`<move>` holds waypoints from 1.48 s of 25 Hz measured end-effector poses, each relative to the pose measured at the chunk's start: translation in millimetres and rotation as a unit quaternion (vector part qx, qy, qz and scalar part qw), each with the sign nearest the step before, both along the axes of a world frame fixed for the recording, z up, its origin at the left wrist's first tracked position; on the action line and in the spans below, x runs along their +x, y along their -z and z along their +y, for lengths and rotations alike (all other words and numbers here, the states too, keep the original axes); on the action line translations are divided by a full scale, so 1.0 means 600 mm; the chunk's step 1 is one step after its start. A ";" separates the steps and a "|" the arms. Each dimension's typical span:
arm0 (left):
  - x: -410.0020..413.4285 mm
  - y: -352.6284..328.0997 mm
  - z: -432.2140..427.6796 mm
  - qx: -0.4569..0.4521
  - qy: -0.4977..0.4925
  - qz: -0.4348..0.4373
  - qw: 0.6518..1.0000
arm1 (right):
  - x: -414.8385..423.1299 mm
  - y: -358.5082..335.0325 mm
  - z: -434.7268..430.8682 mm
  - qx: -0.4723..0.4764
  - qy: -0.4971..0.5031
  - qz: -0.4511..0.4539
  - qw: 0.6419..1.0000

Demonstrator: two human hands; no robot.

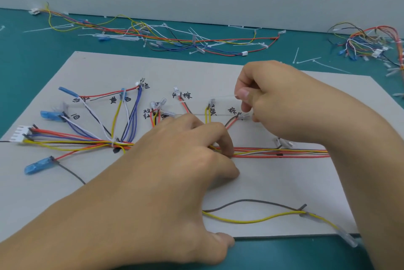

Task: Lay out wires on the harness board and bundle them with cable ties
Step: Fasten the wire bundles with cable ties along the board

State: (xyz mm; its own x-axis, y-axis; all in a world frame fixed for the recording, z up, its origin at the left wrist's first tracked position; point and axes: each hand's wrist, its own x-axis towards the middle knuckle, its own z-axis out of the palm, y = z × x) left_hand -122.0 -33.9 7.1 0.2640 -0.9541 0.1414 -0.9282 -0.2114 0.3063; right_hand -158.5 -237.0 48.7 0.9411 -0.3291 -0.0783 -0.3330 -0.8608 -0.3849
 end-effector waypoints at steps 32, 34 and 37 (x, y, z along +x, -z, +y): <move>0.026 -0.027 0.008 -0.218 -0.147 0.063 0.963 | -0.031 -0.001 -0.015 0.342 -0.180 -0.117 0.915; 0.027 -0.027 0.009 -0.230 -0.153 0.067 0.959 | -0.033 -0.006 -0.021 0.347 -0.182 -0.122 0.912; 0.024 -0.025 0.007 -0.240 -0.150 0.079 0.956 | -0.038 -0.005 -0.023 0.362 -0.200 -0.112 0.904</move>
State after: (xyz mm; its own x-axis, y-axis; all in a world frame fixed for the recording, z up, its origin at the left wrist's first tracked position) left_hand -107.4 -29.9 21.9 0.5691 -0.6675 0.4801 -0.7824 -0.2600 0.5660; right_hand -181.1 -251.0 51.5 0.9922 0.1023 0.0709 0.1057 -0.3907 -0.9144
